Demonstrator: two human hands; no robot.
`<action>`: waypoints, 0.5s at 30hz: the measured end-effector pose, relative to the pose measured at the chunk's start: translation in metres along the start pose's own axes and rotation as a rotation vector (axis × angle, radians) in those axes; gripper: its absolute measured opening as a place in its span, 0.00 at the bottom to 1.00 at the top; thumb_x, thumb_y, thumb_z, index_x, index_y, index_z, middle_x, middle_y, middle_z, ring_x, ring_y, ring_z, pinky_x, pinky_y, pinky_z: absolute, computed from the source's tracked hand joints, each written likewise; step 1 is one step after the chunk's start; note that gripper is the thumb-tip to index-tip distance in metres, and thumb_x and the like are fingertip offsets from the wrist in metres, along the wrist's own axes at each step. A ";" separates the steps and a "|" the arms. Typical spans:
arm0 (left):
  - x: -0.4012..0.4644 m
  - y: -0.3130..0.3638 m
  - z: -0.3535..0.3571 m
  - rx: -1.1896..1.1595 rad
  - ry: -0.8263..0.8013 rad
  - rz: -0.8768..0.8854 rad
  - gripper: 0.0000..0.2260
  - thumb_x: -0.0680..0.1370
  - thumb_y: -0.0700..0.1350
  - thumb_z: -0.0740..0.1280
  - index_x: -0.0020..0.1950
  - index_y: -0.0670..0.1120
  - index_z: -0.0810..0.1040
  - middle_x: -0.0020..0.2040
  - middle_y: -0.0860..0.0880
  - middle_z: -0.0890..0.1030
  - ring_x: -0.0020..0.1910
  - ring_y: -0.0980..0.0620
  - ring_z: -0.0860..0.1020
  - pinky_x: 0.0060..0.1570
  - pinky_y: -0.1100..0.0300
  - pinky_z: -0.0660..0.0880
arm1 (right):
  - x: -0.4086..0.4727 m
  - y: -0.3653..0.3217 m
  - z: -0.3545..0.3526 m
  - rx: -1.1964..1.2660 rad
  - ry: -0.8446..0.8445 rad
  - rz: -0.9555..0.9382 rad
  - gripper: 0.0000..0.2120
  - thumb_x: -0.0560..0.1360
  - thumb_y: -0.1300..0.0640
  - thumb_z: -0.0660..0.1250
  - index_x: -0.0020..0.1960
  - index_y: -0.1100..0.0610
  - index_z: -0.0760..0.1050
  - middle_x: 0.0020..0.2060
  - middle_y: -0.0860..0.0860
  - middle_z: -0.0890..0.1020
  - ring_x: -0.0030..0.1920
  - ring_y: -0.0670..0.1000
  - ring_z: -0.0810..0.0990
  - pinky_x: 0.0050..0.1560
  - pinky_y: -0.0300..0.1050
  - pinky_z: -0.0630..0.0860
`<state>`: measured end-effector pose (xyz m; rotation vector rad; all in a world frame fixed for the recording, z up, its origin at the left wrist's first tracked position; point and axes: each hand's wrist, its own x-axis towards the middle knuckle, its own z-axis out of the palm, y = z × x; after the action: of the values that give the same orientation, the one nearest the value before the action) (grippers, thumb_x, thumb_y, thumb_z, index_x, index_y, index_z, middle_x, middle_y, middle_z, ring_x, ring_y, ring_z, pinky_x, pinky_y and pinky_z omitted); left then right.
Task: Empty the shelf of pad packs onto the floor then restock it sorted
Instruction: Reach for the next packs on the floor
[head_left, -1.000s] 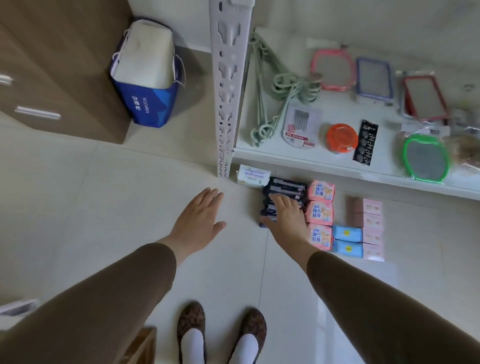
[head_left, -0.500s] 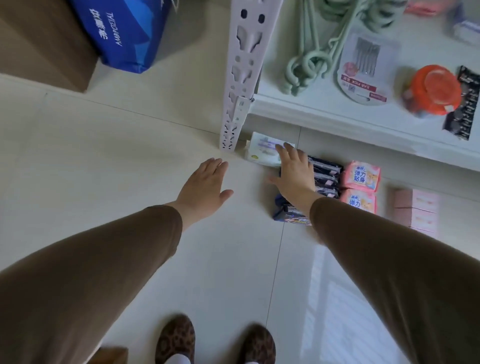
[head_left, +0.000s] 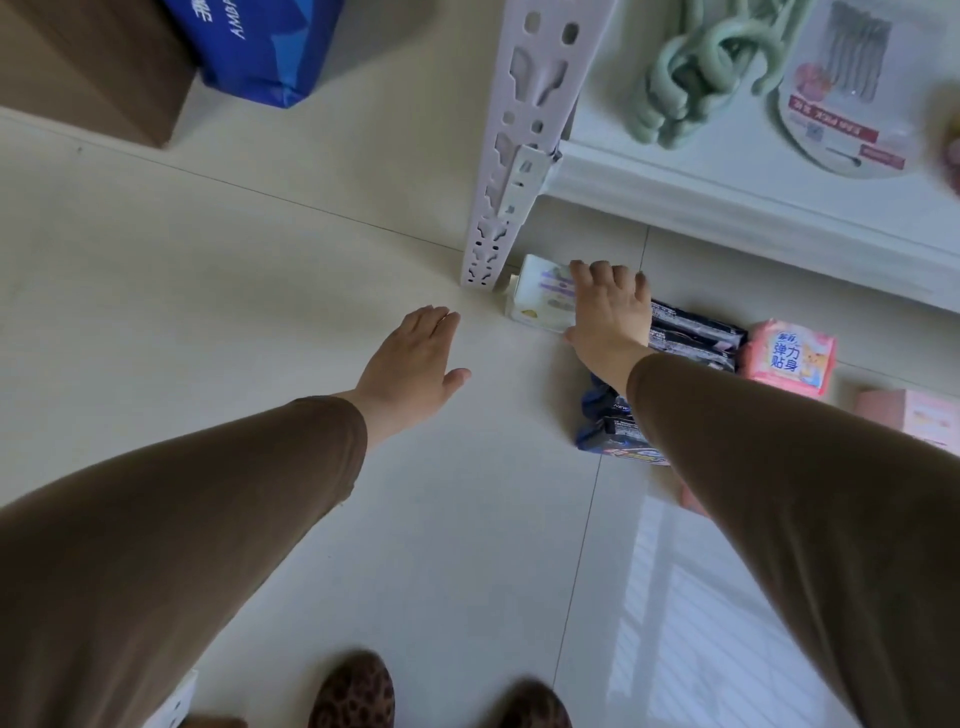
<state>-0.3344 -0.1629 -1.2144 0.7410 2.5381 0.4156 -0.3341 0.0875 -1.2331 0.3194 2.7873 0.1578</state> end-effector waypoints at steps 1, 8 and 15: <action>-0.002 0.000 0.001 -0.006 -0.006 -0.010 0.30 0.81 0.53 0.63 0.78 0.40 0.58 0.76 0.43 0.61 0.76 0.44 0.57 0.73 0.55 0.58 | -0.002 -0.003 0.002 -0.019 0.014 -0.034 0.34 0.69 0.54 0.74 0.71 0.51 0.62 0.63 0.54 0.72 0.66 0.59 0.68 0.74 0.59 0.57; -0.023 -0.005 -0.001 -0.018 -0.045 -0.088 0.32 0.81 0.54 0.63 0.78 0.39 0.55 0.77 0.43 0.59 0.77 0.44 0.55 0.73 0.54 0.58 | -0.027 -0.019 -0.002 -0.063 0.047 -0.243 0.28 0.71 0.55 0.74 0.66 0.50 0.66 0.61 0.51 0.76 0.63 0.58 0.70 0.73 0.56 0.57; -0.084 0.020 -0.063 -0.072 -0.026 -0.157 0.35 0.80 0.54 0.64 0.79 0.40 0.52 0.78 0.44 0.58 0.77 0.45 0.55 0.72 0.54 0.60 | -0.095 -0.012 -0.084 0.128 0.075 -0.267 0.32 0.69 0.48 0.75 0.69 0.48 0.65 0.61 0.49 0.74 0.63 0.56 0.70 0.68 0.56 0.62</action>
<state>-0.2949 -0.2038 -1.1239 0.5131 2.5198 0.4389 -0.2771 0.0473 -1.1262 -0.0320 2.8866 -0.0733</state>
